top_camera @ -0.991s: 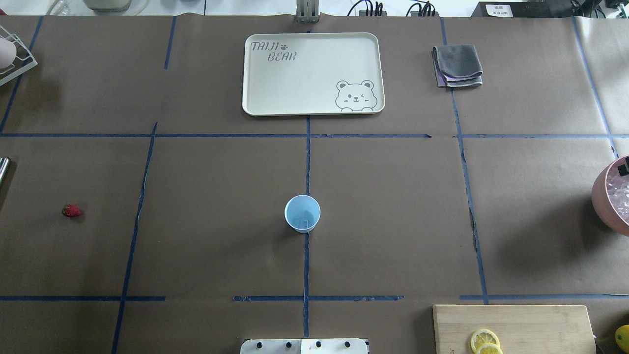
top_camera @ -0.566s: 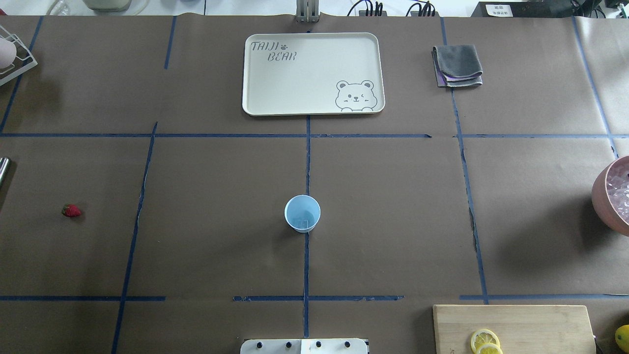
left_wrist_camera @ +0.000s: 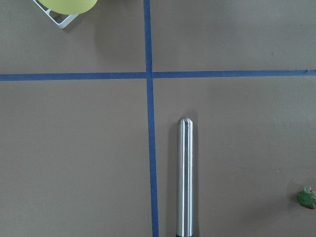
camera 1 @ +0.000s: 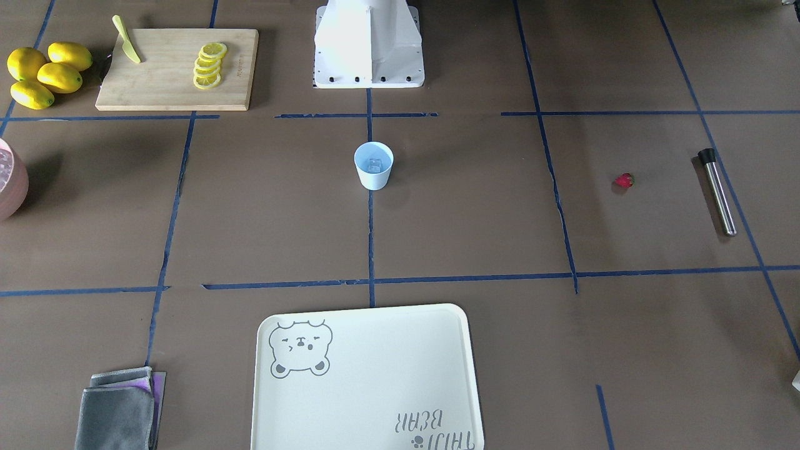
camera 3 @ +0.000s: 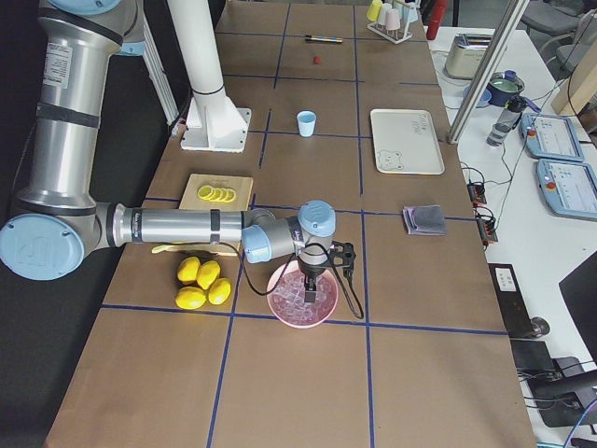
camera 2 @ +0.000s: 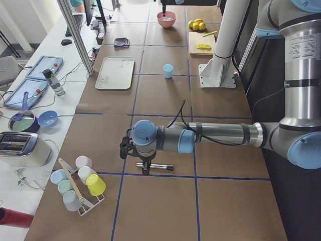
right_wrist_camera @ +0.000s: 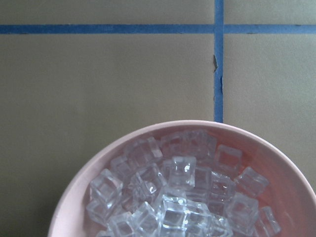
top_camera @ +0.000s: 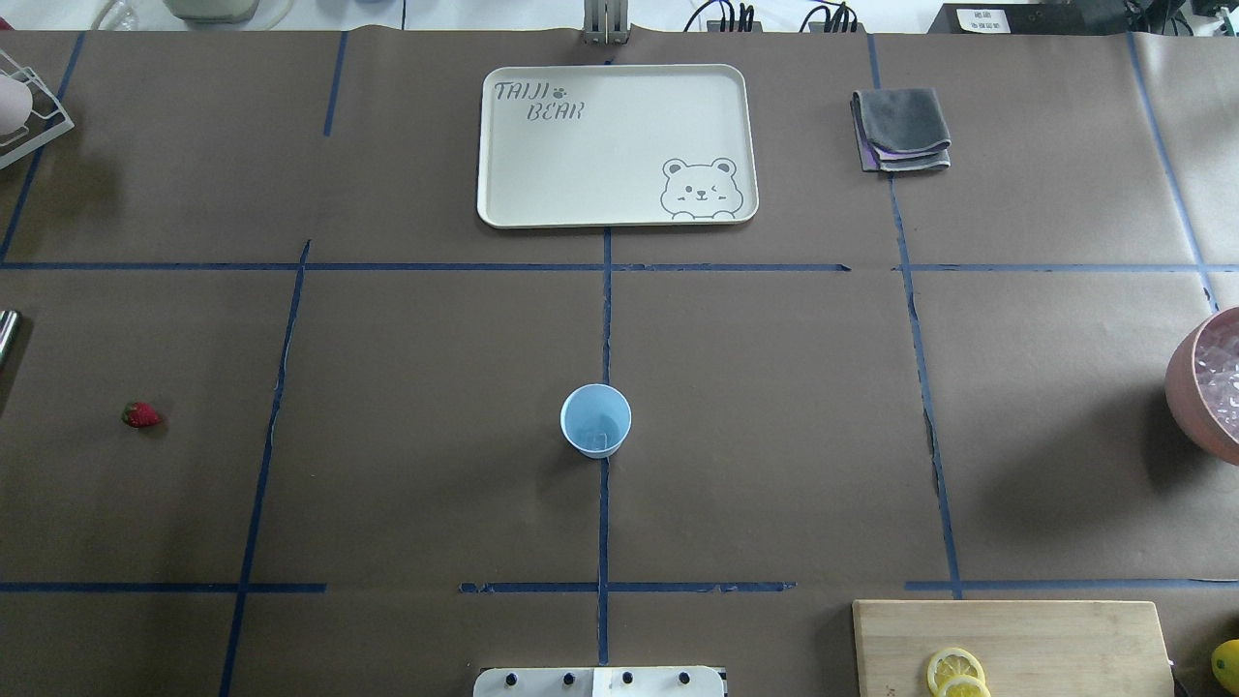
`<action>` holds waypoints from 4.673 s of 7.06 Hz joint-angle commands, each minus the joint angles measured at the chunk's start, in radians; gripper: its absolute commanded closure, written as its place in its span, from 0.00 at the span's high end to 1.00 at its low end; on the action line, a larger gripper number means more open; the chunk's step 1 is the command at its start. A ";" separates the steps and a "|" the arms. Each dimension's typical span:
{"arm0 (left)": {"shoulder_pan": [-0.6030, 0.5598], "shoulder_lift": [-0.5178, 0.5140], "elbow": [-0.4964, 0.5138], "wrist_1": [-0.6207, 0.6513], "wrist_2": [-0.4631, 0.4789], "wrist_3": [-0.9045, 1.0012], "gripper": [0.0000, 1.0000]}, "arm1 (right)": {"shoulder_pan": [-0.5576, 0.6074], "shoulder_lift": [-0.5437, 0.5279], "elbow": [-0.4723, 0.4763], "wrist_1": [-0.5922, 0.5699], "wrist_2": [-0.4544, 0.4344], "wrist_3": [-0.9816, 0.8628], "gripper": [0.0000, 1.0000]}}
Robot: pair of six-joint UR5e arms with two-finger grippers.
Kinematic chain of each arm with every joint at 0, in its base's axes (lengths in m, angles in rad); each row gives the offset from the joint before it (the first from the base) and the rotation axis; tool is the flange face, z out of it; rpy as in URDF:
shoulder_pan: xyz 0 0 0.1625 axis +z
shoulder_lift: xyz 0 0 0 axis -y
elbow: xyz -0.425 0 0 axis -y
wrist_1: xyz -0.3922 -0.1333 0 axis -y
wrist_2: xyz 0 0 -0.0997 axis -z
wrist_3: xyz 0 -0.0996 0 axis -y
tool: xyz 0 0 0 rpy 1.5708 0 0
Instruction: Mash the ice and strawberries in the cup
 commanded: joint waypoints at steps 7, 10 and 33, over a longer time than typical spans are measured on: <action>0.000 0.000 0.002 -0.002 0.000 0.000 1.00 | -0.026 0.035 -0.065 -0.002 0.004 -0.007 0.81; 0.000 0.000 0.000 -0.002 0.000 0.000 1.00 | -0.026 0.035 -0.064 -0.002 0.013 -0.008 0.74; 0.000 0.003 0.006 -0.029 0.002 -0.002 1.00 | -0.430 0.646 0.265 -0.515 -0.114 0.337 0.00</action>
